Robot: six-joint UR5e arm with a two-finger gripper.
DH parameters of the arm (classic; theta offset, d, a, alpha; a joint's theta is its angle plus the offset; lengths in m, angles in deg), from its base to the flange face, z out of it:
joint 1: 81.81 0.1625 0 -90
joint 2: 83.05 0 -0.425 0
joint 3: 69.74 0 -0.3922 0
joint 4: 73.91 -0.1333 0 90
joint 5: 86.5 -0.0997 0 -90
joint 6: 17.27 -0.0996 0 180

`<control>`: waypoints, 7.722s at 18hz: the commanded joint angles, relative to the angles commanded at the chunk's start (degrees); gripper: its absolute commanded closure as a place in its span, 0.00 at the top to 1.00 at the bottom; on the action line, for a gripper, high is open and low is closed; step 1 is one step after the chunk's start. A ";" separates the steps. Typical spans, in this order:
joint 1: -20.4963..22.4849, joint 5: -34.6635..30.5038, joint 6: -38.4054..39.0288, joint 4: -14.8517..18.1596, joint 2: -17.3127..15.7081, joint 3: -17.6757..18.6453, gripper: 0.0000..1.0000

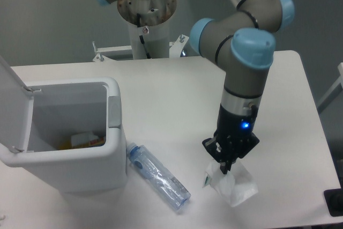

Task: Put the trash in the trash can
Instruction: 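Lift the gripped tissue up off the table, then carry the tissue over the white bin and lower it inside, then open the gripper to drop the tissue and rise from the bin, then move the open gripper down toward the clear plastic bottle, then close the gripper around the bottle's cap end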

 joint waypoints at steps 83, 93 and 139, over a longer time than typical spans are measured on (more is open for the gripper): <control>-6.59 -12.91 3.17 -1.93 11.06 6.32 1.00; -10.72 -17.66 5.28 -2.11 15.81 4.21 1.00; -13.71 -23.72 6.42 -2.11 19.24 4.83 0.66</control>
